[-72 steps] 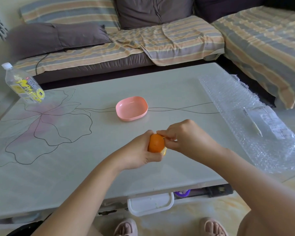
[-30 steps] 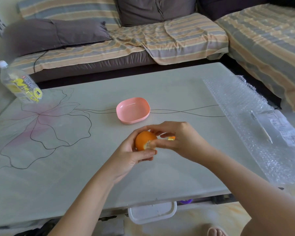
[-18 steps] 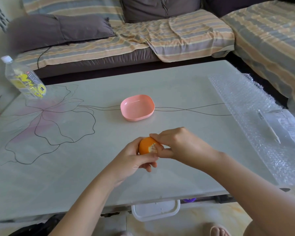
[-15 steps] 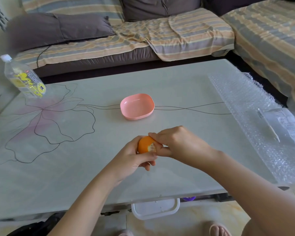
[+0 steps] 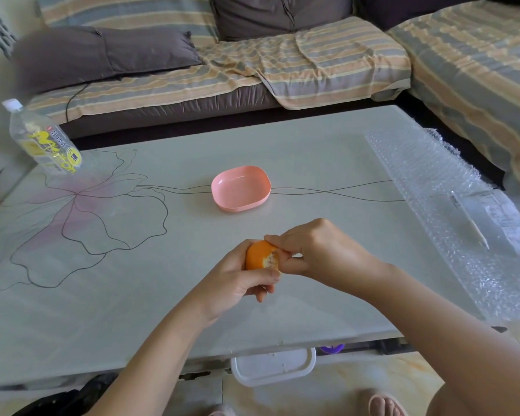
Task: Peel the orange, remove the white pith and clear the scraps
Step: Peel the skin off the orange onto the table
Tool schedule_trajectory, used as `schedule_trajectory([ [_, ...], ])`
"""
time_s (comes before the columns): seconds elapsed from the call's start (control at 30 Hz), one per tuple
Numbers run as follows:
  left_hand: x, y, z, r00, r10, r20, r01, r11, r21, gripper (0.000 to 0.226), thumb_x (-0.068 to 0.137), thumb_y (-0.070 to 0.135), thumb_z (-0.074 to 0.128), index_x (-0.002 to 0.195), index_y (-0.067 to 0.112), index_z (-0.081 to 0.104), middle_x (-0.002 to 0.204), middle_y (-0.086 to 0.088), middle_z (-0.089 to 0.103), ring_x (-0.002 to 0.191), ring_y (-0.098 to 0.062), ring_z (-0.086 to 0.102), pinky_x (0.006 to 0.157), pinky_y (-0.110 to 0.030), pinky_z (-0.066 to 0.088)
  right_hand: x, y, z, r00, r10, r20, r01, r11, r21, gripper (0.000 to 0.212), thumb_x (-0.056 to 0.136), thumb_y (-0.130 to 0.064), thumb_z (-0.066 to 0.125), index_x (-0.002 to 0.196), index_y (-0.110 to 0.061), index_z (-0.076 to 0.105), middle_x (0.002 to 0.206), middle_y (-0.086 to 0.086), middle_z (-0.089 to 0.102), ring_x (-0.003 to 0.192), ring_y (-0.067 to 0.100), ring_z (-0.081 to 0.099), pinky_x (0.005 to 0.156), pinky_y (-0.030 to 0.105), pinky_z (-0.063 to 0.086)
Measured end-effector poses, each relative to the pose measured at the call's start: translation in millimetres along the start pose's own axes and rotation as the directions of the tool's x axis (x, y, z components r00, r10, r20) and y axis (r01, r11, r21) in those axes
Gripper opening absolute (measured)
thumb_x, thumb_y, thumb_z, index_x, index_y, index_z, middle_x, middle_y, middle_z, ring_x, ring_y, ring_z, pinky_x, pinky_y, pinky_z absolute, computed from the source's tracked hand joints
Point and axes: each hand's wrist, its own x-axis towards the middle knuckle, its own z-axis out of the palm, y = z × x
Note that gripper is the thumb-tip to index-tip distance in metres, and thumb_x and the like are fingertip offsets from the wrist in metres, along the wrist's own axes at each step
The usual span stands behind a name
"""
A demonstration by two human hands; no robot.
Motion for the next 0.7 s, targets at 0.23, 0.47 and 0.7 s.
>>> schedule_trajectory([
  [0.23, -2.3, 0.6, -1.3, 0.999, -0.017, 0.051, 0.018, 1.0, -0.015, 0.034, 0.07, 0.012, 0.067, 0.101, 0.01, 0.054, 0.071, -0.001, 0.057, 0.064, -0.015, 0.055, 0.052, -0.024, 0.043, -5.0, -1.4, -7.9, 0.999, 0.049, -0.009, -0.047, 0.986, 0.159, 0.014, 0.074, -0.006, 0.064, 0.085, -0.004, 0.073, 0.056, 0.013, 0.033, 0.062, 0.017, 0.02, 0.047, 0.038, 0.041],
  [0.47, -4.3, 5.3, -4.3, 0.994, -0.046, 0.103, 0.055, 0.995, -0.086, 0.036, 0.069, 0.014, 0.067, 0.102, 0.006, 0.055, 0.08, -0.008, 0.053, 0.059, -0.014, 0.052, 0.047, -0.022, 0.038, -7.8, -0.1, -11.4, 0.986, 0.166, 0.029, -0.167, 0.943, 0.289, 0.019, 0.088, -0.017, 0.064, 0.105, -0.018, 0.073, 0.058, 0.012, 0.052, 0.055, 0.017, 0.029, 0.051, 0.03, 0.035],
  [0.7, -3.1, 12.7, -11.6, 0.983, -0.002, 0.182, 0.051, 0.963, -0.265, 0.043, 0.066, 0.024, 0.067, 0.104, 0.005, 0.062, 0.095, -0.013, 0.064, 0.053, -0.013, 0.044, 0.043, -0.018, 0.034, -8.1, -2.6, -27.2, 0.952, 0.292, 0.091, -0.293, 0.785, 0.546, 0.026, 0.082, -0.019, 0.071, 0.107, -0.023, 0.072, 0.093, -0.007, 0.075, 0.084, -0.001, 0.068, 0.075, 0.011, 0.05],
])
